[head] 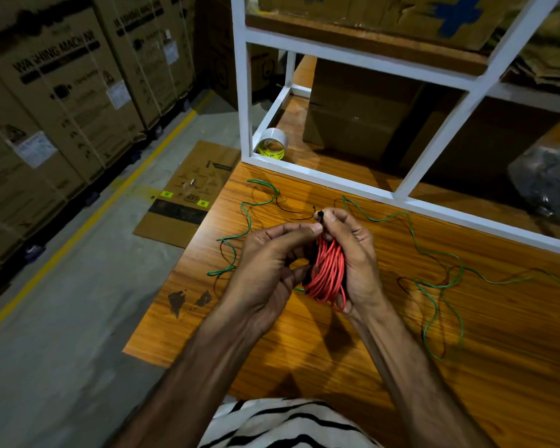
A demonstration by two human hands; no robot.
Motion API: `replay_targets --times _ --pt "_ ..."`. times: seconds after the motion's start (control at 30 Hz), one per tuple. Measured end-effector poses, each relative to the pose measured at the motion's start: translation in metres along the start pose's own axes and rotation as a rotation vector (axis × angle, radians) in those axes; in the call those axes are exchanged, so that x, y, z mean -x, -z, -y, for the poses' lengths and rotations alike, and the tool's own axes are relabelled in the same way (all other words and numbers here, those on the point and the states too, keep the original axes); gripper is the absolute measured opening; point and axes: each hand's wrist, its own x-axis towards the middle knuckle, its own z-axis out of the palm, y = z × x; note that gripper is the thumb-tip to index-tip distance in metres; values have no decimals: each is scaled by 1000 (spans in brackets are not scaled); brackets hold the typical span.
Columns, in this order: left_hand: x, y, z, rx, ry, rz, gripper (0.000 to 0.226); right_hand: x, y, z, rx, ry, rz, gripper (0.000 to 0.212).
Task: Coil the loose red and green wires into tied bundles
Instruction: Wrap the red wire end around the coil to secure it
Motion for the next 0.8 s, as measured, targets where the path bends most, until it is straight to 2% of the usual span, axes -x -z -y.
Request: replay_targets --times 0.13,0.2,0.33,0.5,0.6,0.73,0.8 --pt "-1 2 2 6 26 -11 7 -1 3 -2 42 24 16 33" --pt "-2 2 2 3 29 -8 8 0 3 -2 44 27 17 31" --pt "-1 3 2 -2 37 1 14 4 0 -1 64 23 -6 3" --pt "-1 3 2 -1 73 -18 15 6 -1 2 79 28 19 3" --pt "-1 4 0 7 107 -4 16 6 0 2 101 30 45 15" --pt "0 4 -3 28 150 -6 2 8 0 4 142 50 68 16" --pt "0 4 -4 31 160 -12 7 8 0 4 161 60 72 17"
